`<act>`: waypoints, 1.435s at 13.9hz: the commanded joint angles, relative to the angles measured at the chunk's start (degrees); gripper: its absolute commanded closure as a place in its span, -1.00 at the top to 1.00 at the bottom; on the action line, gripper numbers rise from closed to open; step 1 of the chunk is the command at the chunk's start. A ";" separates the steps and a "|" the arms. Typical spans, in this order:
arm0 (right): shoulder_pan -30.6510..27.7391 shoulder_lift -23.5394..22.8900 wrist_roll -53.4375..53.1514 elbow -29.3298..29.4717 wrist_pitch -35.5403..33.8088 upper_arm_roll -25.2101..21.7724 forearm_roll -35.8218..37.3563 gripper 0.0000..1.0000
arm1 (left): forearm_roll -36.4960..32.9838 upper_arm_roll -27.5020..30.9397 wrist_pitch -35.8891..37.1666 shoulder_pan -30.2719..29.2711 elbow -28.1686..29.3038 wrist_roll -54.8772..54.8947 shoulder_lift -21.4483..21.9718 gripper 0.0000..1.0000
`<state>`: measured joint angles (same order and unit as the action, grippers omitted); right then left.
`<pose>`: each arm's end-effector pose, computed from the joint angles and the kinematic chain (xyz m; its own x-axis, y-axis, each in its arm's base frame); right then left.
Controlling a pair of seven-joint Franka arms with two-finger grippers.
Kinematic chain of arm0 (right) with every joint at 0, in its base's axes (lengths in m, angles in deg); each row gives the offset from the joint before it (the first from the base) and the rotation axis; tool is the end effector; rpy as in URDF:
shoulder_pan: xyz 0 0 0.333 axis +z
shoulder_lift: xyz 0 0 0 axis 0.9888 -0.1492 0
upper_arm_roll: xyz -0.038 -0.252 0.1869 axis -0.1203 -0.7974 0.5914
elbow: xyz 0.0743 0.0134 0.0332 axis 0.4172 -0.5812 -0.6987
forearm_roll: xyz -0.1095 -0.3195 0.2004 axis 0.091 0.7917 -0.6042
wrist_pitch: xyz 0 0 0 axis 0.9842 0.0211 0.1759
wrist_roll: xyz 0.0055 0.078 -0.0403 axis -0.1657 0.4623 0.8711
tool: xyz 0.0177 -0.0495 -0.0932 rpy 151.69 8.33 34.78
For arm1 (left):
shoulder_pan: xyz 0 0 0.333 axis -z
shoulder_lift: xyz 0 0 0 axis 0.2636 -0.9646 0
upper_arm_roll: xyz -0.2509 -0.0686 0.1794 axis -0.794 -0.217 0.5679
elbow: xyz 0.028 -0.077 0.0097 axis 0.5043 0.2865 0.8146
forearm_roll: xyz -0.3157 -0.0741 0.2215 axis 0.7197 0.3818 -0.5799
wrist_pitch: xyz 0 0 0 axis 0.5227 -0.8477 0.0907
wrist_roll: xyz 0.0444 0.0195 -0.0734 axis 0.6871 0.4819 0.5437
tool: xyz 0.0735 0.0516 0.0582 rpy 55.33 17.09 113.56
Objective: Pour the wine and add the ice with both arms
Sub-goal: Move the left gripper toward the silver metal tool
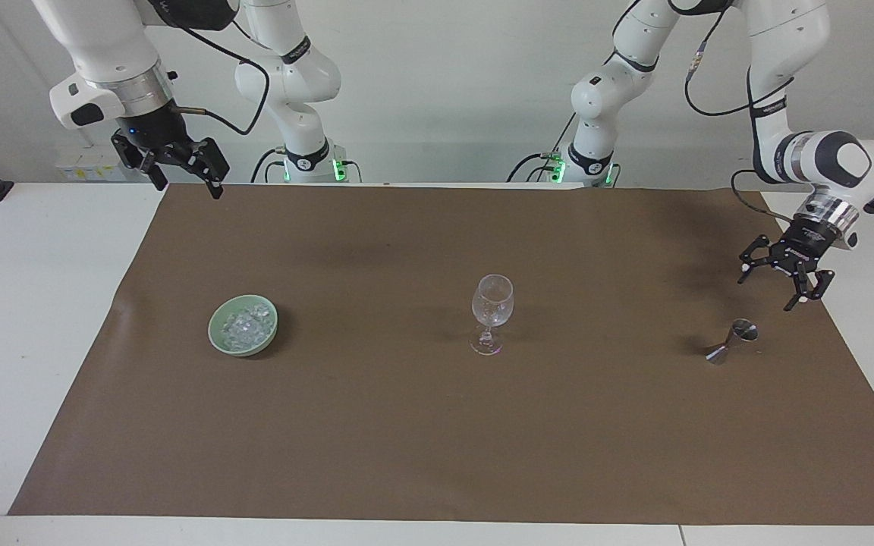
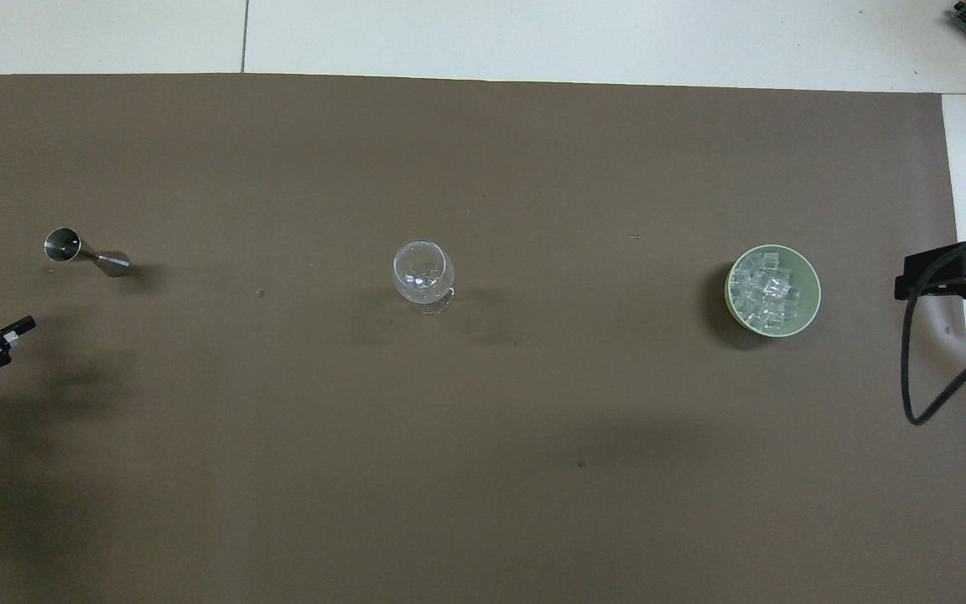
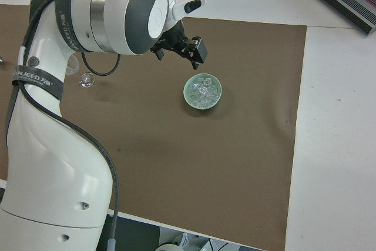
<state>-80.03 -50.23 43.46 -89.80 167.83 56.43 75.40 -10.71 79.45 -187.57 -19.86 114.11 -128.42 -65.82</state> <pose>0.5311 -0.0245 0.6410 0.9828 -0.1848 -0.0008 -0.1847 -0.9826 0.0208 0.4882 0.2568 0.3155 -0.3586 0.3587 -0.8618 0.7139 0.7003 -0.0056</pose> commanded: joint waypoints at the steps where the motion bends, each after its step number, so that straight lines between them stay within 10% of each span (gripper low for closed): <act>1: -0.60 1.31 0.91 -1.24 -0.57 0.28 -1.30 1.00 | 5.32 -0.60 0.31 -0.46 0.39 4.27 -2.57 1.00; 20: -0.60 1.23 0.91 -1.24 -0.57 0.28 -1.30 1.00 | 20.52 -0.69 0.92 1.56 1.27 12.19 -9.09 1.00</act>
<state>-80.03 -50.23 43.46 -89.80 167.83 56.43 75.40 7.03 78.39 -187.76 -18.74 115.09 -117.64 -74.44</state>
